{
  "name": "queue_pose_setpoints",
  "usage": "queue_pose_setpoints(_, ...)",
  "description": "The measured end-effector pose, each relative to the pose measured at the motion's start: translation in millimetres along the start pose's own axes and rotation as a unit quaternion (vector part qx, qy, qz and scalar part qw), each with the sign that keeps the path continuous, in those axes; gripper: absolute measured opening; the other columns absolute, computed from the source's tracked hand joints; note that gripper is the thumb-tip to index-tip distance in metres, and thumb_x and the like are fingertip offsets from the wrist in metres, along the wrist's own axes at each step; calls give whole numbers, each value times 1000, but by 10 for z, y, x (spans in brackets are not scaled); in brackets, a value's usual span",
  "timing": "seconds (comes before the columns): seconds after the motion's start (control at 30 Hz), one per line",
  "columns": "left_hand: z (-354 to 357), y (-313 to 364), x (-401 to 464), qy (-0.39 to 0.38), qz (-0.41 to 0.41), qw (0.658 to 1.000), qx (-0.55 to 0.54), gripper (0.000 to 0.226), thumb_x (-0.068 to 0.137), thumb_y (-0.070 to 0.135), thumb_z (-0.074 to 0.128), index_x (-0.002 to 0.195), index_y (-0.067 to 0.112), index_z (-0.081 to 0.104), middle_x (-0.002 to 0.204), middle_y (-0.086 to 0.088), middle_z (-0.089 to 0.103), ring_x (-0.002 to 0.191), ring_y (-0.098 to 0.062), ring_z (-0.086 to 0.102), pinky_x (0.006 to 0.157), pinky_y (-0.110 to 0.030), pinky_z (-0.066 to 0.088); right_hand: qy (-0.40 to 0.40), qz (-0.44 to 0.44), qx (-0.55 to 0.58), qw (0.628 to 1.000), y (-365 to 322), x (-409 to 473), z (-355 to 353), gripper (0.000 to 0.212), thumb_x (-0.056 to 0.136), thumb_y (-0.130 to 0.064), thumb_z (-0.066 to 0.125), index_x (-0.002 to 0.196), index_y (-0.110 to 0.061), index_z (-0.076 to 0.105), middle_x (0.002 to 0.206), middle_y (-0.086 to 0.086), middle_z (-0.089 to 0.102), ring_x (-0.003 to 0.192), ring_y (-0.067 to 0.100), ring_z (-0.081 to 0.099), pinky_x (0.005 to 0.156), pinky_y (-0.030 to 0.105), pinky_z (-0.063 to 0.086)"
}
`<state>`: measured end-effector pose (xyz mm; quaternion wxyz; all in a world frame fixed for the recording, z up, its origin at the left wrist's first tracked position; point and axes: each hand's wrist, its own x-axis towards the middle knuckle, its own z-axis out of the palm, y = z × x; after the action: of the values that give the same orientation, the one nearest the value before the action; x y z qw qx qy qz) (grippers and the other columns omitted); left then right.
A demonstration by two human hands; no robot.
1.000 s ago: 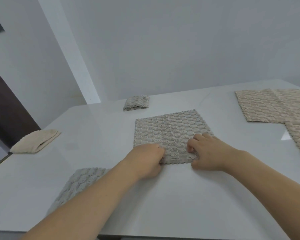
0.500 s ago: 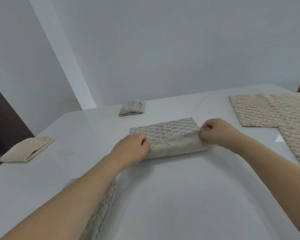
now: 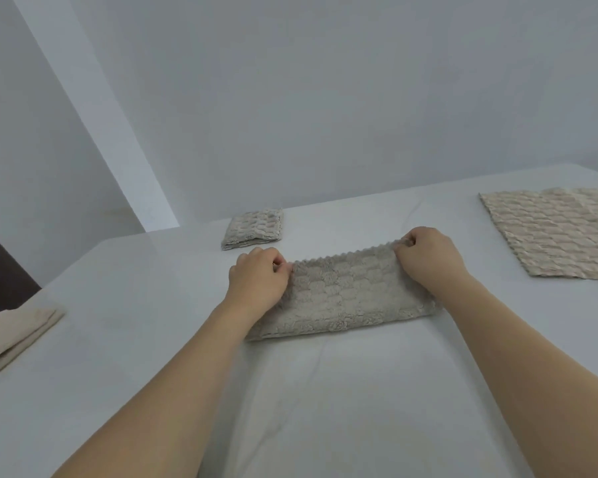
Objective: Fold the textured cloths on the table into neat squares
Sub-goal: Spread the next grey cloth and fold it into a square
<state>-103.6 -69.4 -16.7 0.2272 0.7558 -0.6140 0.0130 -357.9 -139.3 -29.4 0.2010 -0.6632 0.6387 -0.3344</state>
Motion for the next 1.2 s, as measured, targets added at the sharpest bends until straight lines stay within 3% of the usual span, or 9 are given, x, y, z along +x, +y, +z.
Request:
queue_pose_setpoints(0.2,329,-205,128,-32,-77,996,7,13,94,39,52,94,29,61,116,0,55,115,-30,45,93,-38,36,-19,-18,-133,991,59,191,313,28,96,-30,44,112,-15,61,118,12,53,108,35,50,91,40,41)
queue_pose_setpoints(0.47,207,-254,149,-82,-84,990,73,13,94,33,45,99,23,51,106,1,40,101,-26,36,84,-37,34,-74,-44,-129,988,41,252,300,29,94,-23,40,119,-18,55,121,9,52,113,32,46,97,42,40)
queue_pose_setpoints(0.57,173,-226,133,-93,-75,992,51,11,95,27,44,99,18,50,107,-1,42,98,-24,32,81,-35,33,-86,-27,-138,986,34,264,290,29,92,-25,41,114,-18,58,119,11,53,113,33,47,97,41,40)
queue_pose_setpoints(0.63,159,-210,127,-92,-77,993,23,9,96,23,44,98,16,49,107,-3,45,100,-25,34,81,-35,33,-91,-23,-120,988,33,261,267,22,90,-28,45,104,-18,60,112,9,55,107,32,49,91,39,42)
queue_pose_setpoints(0.7,147,-214,132,-87,-82,993,8,10,96,22,43,99,14,49,107,-4,48,104,-27,39,80,-36,34,-84,-26,-49,995,37,247,236,14,91,-30,49,94,-18,56,99,3,59,94,26,53,76,35,41)
queue_pose_setpoints(0.83,139,-258,164,-79,-108,990,-37,9,94,22,42,94,17,50,101,-1,58,105,-29,49,79,-37,41,-73,-32,142,987,73,200,191,14,91,-30,61,97,-20,54,79,-2,61,62,13,51,57,29,37)
queue_pose_setpoints(1.0,156,-316,197,-53,-98,992,-54,9,92,21,47,85,21,51,90,1,61,90,-25,57,67,-33,40,-72,-31,182,980,98,219,218,13,86,-25,69,85,-16,59,74,-3,58,56,10,46,50,24,38)
queue_pose_setpoints(1.13,142,-307,202,-22,-89,995,-48,9,93,20,49,85,19,51,85,3,60,80,-20,56,62,-32,38,-57,-11,213,975,127,263,229,14,86,-24,69,80,-15,60,67,-4,60,34,2,37,34,16,30)
queue_pose_setpoints(1.2,146,-314,200,-10,-89,995,-47,9,94,21,50,85,19,51,83,3,60,77,-18,55,59,-32,36,-47,-5,209,977,153,292,252,16,85,-28,71,79,-18,61,67,-4,58,39,4,41,39,19,33)
